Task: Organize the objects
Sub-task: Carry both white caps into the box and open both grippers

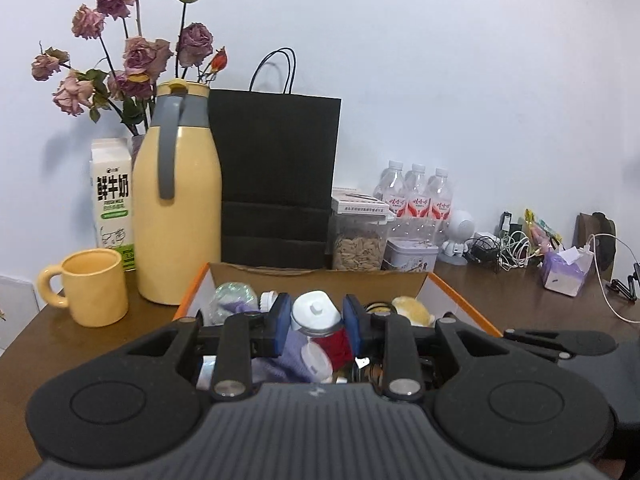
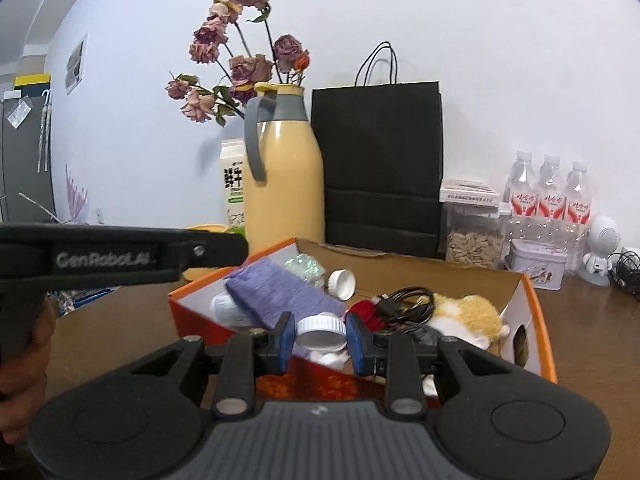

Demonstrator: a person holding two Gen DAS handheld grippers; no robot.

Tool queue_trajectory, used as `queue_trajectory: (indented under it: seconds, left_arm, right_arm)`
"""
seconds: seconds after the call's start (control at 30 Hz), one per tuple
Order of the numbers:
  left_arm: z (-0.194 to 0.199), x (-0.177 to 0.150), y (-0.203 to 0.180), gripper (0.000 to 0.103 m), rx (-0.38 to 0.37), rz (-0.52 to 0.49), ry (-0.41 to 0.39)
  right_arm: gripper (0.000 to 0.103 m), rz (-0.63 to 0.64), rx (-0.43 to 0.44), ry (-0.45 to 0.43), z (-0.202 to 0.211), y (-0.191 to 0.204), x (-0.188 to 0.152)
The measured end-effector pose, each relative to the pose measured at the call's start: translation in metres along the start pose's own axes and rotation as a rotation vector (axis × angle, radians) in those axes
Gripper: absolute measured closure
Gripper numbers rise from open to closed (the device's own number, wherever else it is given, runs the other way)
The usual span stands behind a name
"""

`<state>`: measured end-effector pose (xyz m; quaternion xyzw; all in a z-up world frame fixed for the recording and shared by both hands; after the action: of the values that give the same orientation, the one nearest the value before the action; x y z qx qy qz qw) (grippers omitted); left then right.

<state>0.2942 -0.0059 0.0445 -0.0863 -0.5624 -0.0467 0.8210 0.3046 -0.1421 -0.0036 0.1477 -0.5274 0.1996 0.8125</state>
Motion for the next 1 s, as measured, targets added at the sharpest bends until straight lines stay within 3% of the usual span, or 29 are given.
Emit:
queue_trajectory:
  seconds: [0.57, 0.67, 0.7, 0.73, 0.77, 0.83, 0.93, 1.0]
  left_arm:
    - [-0.050, -0.014, 0.011, 0.072, 0.034, -0.008, 0.084]
    - [-0.048, -0.014, 0.015, 0.057, 0.055, -0.017, 0.075]
    - [-0.046, -0.013, 0.017, 0.041, 0.066, -0.018, 0.070]
    - [-0.044, -0.013, 0.019, 0.026, 0.076, -0.018, 0.061]
    - [-0.041, -0.011, 0.020, 0.020, 0.083, -0.020, 0.050]
    - [-0.037, -0.009, 0.022, 0.000, 0.093, -0.021, 0.033]
    - [-0.033, -0.007, 0.026, 0.000, 0.105, -0.010, 0.024]
    - [-0.032, -0.005, 0.028, 0.000, 0.110, -0.003, 0.022]
  right_arm:
    - [0.076, -0.035, -0.061, 0.032, -0.033, -0.038, -0.007]
    - [0.074, -0.038, -0.066, 0.034, -0.033, -0.039, -0.007]
    - [0.071, -0.039, -0.070, 0.032, -0.032, -0.039, -0.007]
    - [0.058, -0.041, -0.072, 0.032, -0.032, -0.040, -0.007]
    - [0.036, -0.046, -0.075, 0.032, -0.031, -0.041, -0.007]
    - [0.013, -0.058, -0.090, 0.023, -0.029, -0.043, -0.008]
    - [0.000, -0.067, -0.110, 0.011, -0.026, -0.046, -0.007]
    - [0.000, -0.086, -0.116, 0.007, -0.025, -0.049, -0.006]
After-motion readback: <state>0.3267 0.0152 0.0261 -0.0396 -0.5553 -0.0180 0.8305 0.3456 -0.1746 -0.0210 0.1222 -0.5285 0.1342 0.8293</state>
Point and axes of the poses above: each gripper's, at about its wrist camera, not at the fingertips, and z roughly against the way its jaws point, y to its left, x to its top, the point moved 5 cm from there along -z, roughly the way its jaws point, and after that the axes turned 4 degrees about y, right-handed, at the moved point
